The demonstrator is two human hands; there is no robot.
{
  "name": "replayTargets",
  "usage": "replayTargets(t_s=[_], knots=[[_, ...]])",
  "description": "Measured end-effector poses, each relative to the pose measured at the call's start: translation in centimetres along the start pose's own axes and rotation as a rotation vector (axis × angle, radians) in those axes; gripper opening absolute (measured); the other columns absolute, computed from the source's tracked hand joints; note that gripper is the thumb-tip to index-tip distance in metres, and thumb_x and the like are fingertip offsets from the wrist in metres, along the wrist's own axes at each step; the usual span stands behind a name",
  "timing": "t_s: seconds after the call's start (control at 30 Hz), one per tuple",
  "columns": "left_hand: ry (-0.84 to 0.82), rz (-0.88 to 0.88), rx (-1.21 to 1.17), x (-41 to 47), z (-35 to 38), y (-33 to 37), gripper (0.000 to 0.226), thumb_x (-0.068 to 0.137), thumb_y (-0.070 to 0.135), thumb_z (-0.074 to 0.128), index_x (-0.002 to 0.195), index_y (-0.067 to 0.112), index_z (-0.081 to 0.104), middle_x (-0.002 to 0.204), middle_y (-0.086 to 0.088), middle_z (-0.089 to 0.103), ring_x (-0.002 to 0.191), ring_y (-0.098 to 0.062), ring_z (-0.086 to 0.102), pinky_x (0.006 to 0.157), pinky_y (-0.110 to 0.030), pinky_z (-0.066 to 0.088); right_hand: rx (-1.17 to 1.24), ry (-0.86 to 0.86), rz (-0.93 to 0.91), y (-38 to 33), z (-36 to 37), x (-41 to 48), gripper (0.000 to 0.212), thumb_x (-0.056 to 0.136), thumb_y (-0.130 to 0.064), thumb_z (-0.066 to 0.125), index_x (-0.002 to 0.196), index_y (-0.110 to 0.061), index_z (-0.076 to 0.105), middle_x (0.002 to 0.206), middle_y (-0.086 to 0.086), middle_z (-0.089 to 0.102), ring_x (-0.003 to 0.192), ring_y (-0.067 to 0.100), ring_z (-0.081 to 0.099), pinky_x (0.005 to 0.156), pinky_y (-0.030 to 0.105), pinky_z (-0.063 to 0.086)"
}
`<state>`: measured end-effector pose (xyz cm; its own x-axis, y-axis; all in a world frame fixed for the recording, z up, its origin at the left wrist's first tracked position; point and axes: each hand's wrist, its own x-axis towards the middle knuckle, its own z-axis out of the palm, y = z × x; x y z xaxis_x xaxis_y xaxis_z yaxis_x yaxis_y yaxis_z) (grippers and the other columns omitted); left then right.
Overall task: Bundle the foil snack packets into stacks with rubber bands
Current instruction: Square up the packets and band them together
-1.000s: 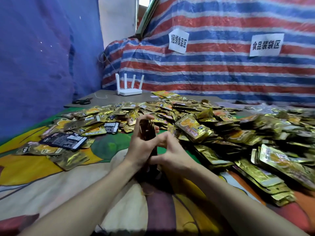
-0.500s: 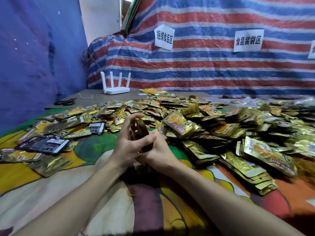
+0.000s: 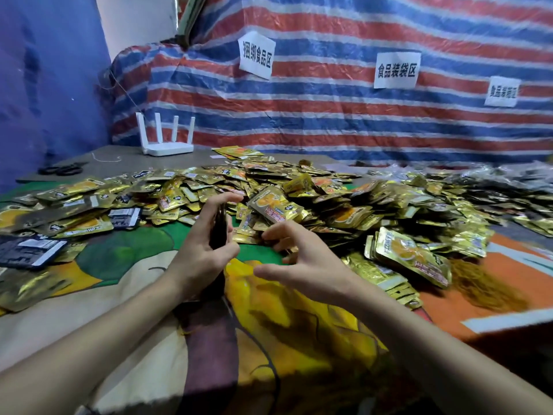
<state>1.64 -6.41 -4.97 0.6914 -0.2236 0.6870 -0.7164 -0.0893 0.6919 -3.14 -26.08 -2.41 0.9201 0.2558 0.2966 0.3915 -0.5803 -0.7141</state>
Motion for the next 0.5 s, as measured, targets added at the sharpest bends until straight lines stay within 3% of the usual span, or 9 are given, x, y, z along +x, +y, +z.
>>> replayTargets(t_s=[0.07, 0.13, 0.2, 0.27, 0.33, 0.4, 0.5], knots=[[-0.050, 0.017, 0.043, 0.1, 0.1, 0.3, 0.068, 0.070, -0.004, 0.054, 0.129, 0.030, 0.049, 0.085, -0.024, 0.041, 0.072, -0.044, 0.041, 0.061, -0.050, 0.039, -0.109, 0.117, -0.005, 0.4, -2.7, -1.7, 0.039, 0.083, -0.029, 0.081, 0.117, -0.023, 0.063, 0.115, -0.005, 0.061, 0.100, 0.008, 0.060, 0.083, 0.024, 0.053], [-0.101, 0.039, 0.101, 0.2, 0.4, 0.4, 0.069, 0.070, -0.002, 0.054, 0.128, 0.036, 0.050, 0.085, -0.027, 0.039, 0.070, -0.046, 0.039, 0.061, -0.056, 0.038, -0.214, 0.243, 0.000, 1.0, -5.5, -3.0, 0.028, 0.086, -0.026, 0.076, 0.111, -0.021, 0.066, 0.105, -0.006, 0.062, 0.090, 0.006, 0.061, 0.074, 0.015, 0.048], [-0.137, 0.053, 0.144, 0.4, 0.5, 0.1, 0.070, 0.070, 0.002, 0.055, 0.128, 0.042, 0.049, 0.086, -0.008, 0.046, 0.070, -0.040, 0.042, 0.061, -0.053, 0.041, -0.316, 0.388, 0.011, 2.1, -8.2, -4.2, 0.017, 0.087, -0.022, 0.074, 0.103, -0.020, 0.067, 0.096, -0.006, 0.064, 0.082, 0.006, 0.059, 0.067, 0.011, 0.042], [-0.150, 0.072, 0.156, 0.5, 0.6, -0.4, 0.071, 0.070, 0.004, 0.056, 0.129, 0.044, 0.049, 0.091, 0.011, 0.052, 0.073, -0.025, 0.048, 0.064, -0.043, 0.043, -0.428, 0.542, 0.049, 3.6, -11.1, -5.4, 0.011, 0.088, -0.019, 0.070, 0.099, -0.017, 0.068, 0.095, -0.002, 0.067, 0.080, 0.013, 0.061, 0.068, 0.021, 0.047], [-0.136, 0.085, 0.121, 0.4, 0.9, -0.6, 0.070, 0.071, 0.004, 0.056, 0.130, 0.041, 0.050, 0.088, 0.007, 0.051, 0.070, -0.025, 0.046, 0.061, -0.040, 0.042, -0.567, 0.641, 0.153, 5.6, -14.4, -6.6, 0.013, 0.089, -0.014, 0.067, 0.101, -0.014, 0.070, 0.099, 0.007, 0.069, 0.083, 0.023, 0.062, 0.070, 0.031, 0.047], [-0.067, 0.081, 0.062, 0.3, 1.0, -0.8, 0.070, 0.072, 0.001, 0.054, 0.129, 0.042, 0.051, 0.081, -0.011, 0.043, 0.064, -0.036, 0.040, 0.054, -0.047, 0.038, -0.702, 0.626, 0.350, 7.8, -17.4, -7.8, 0.020, 0.086, -0.012, 0.067, 0.105, -0.014, 0.072, 0.109, 0.013, 0.070, 0.091, 0.030, 0.062, 0.072, 0.033, 0.043], [0.026, 0.048, 0.015, 0.3, 0.7, -1.1, 0.069, 0.074, -0.002, 0.053, 0.125, 0.045, 0.053, 0.081, -0.020, 0.041, 0.065, -0.039, 0.037, 0.057, -0.049, 0.035, -0.790, 0.441, 0.531, 10.0, -19.8, -9.4, 0.024, 0.081, -0.013, 0.070, 0.106, -0.013, 0.070, 0.111, 0.014, 0.070, 0.091, 0.029, 0.061, 0.066, 0.028, 0.041]])
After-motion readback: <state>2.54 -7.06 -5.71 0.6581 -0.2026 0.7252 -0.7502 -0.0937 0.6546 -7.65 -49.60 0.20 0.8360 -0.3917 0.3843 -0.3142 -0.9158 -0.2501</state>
